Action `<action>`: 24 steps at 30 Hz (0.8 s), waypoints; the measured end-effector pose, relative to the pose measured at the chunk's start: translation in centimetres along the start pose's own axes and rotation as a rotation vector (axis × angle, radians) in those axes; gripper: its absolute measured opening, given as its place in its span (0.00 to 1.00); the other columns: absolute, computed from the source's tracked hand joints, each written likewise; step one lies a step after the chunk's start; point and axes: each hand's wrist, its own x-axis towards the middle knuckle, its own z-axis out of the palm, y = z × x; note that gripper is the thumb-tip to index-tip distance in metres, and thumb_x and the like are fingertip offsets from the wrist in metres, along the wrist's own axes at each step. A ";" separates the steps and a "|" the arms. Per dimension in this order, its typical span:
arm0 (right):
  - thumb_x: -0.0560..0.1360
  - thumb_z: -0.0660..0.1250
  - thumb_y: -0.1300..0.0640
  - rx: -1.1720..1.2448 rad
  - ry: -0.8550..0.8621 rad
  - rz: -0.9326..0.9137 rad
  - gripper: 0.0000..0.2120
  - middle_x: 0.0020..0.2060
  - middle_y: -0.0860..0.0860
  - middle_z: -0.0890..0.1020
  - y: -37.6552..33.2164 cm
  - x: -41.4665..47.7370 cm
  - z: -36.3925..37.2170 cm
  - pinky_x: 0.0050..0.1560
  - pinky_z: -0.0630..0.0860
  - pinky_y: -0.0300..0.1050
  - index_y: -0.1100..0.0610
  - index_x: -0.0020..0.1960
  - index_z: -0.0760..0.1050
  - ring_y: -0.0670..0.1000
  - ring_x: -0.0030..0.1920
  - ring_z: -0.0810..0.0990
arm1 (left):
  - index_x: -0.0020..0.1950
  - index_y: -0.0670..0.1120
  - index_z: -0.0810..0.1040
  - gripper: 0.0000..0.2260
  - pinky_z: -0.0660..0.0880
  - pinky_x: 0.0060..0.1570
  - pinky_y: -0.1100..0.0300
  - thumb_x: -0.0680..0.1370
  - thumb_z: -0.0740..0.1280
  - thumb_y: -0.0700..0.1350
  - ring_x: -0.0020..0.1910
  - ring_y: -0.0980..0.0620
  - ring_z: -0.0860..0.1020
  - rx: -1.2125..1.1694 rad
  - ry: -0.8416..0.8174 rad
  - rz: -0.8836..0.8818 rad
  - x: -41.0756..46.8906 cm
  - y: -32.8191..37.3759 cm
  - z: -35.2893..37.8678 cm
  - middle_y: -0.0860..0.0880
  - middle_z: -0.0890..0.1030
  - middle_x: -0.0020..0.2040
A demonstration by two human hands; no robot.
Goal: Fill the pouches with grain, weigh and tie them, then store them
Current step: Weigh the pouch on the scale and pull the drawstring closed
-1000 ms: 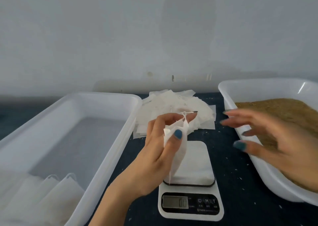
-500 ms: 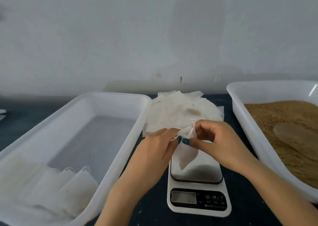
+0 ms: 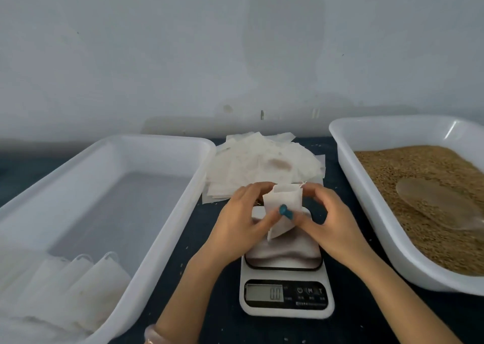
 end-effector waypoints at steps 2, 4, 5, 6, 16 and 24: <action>0.69 0.69 0.37 0.105 0.005 0.024 0.23 0.56 0.37 0.81 0.6 0.2 -0.5 0.61 0.70 0.34 0.44 0.61 0.76 0.38 0.61 0.76 | 0.67 0.55 0.72 0.19 0.73 0.54 0.68 0.78 0.65 0.60 0.60 0.62 0.74 -0.069 0.032 0.000 -0.2 -0.6 0.1 0.60 0.77 0.60; 0.74 0.65 0.41 0.245 0.027 0.075 0.15 0.54 0.35 0.82 1.1 0.3 -0.8 0.57 0.73 0.30 0.44 0.58 0.78 0.38 0.59 0.79 | 0.67 0.58 0.71 0.20 0.72 0.53 0.70 0.77 0.63 0.64 0.60 0.61 0.74 -0.101 0.039 -0.003 -0.4 -0.8 -0.1 0.62 0.77 0.58; 0.77 0.61 0.41 0.287 0.048 0.097 0.13 0.53 0.35 0.82 1.3 0.3 -0.8 0.55 0.73 0.28 0.44 0.57 0.78 0.37 0.58 0.79 | 0.66 0.59 0.71 0.21 0.72 0.54 0.70 0.77 0.62 0.65 0.60 0.60 0.75 -0.128 0.040 -0.006 -0.4 -0.8 -0.1 0.63 0.77 0.58; 0.79 0.58 0.41 0.307 0.072 0.119 0.15 0.53 0.35 0.83 1.6 0.2 -0.8 0.55 0.72 0.28 0.44 0.57 0.79 0.36 0.57 0.79 | 0.66 0.59 0.71 0.21 0.73 0.54 0.69 0.76 0.62 0.66 0.61 0.59 0.75 -0.149 0.042 -0.009 -0.5 -0.9 -0.1 0.63 0.77 0.57; 0.82 0.49 0.44 0.350 0.158 0.137 0.24 0.50 0.47 0.85 2.6 0.3 -0.2 0.57 0.74 0.36 0.54 0.56 0.80 0.44 0.54 0.82 | 0.65 0.56 0.73 0.20 0.76 0.57 0.61 0.76 0.67 0.60 0.61 0.57 0.76 -0.167 0.081 0.015 -1.0 -1.0 0.3 0.61 0.77 0.58; 0.81 0.52 0.43 0.317 0.226 0.147 0.23 0.45 0.48 0.86 3.0 0.0 0.3 0.56 0.77 0.46 0.55 0.53 0.81 0.46 0.50 0.83 | 0.55 0.56 0.80 0.09 0.72 0.55 0.63 0.76 0.68 0.55 0.57 0.53 0.76 -0.108 0.051 0.110 -0.9 -0.3 1.0 0.58 0.77 0.55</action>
